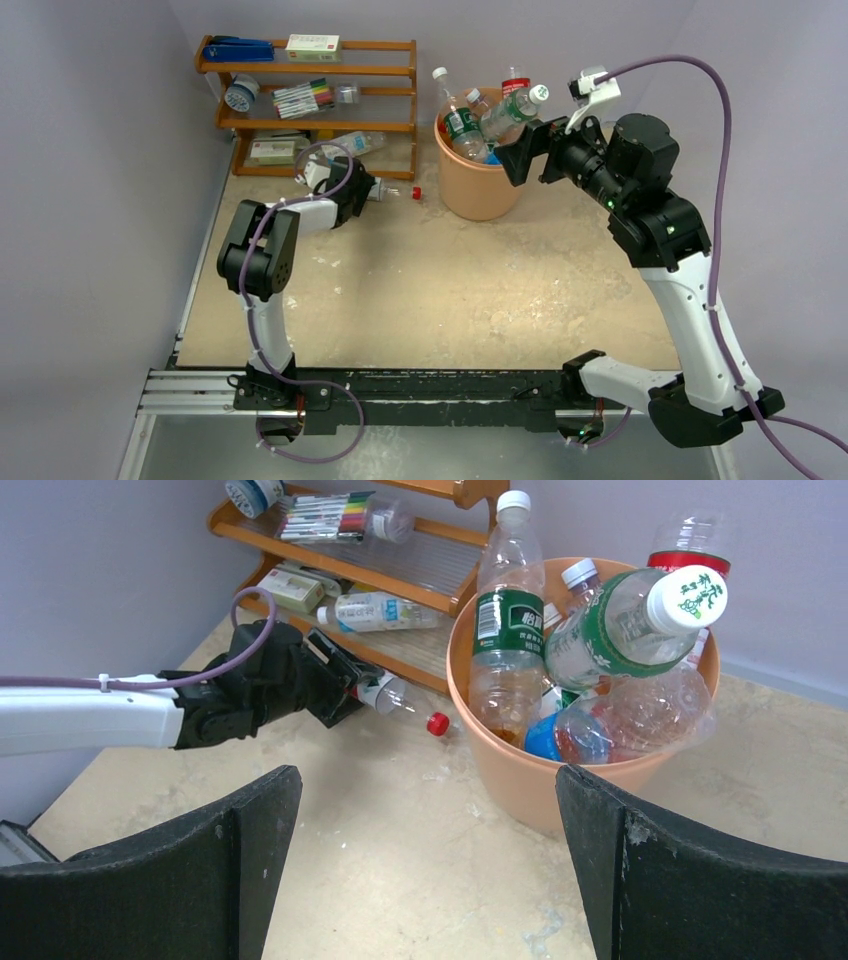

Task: Put the plastic bottles in the bin
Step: Pick up the plastic bottle at the center of the board.

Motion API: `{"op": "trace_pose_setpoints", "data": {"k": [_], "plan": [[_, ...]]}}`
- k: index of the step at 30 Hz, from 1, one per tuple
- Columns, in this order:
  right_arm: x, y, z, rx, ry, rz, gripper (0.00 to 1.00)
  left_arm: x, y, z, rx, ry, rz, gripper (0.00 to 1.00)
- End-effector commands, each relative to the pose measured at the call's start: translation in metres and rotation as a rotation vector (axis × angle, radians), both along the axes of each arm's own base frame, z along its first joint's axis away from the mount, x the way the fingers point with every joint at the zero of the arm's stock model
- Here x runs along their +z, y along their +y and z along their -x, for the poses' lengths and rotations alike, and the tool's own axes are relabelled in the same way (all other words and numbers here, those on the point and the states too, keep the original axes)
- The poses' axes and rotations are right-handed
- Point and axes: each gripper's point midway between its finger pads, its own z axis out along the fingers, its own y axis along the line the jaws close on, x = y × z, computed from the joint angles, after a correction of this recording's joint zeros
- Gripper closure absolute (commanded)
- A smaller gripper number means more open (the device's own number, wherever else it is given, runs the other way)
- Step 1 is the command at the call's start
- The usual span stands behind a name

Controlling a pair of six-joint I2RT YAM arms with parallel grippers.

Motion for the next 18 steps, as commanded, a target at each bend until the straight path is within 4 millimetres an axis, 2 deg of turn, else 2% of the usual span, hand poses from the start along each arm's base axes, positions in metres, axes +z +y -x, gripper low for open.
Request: {"op": "trace_pose_setpoints", "data": {"k": [1, 8, 12, 18], "plan": [[0.013, 0.005, 0.003, 0.031, -0.052, -0.021, 0.00, 0.002, 0.005, 0.019, -0.048, 0.029, -0.050, 0.54], [0.013, 0.010, 0.009, 0.066, -0.049, -0.039, 0.00, 0.028, -0.001, 0.048, -0.148, -0.002, -0.057, 0.54], [0.008, 0.016, 0.015, 0.109, -0.034, -0.050, 0.00, 0.059, -0.012, 0.071, -0.260, -0.049, -0.092, 0.54], [-0.009, 0.029, 0.026, 0.194, 0.028, -0.072, 0.00, 0.115, -0.057, 0.110, -0.528, -0.209, -0.060, 0.53]]}}
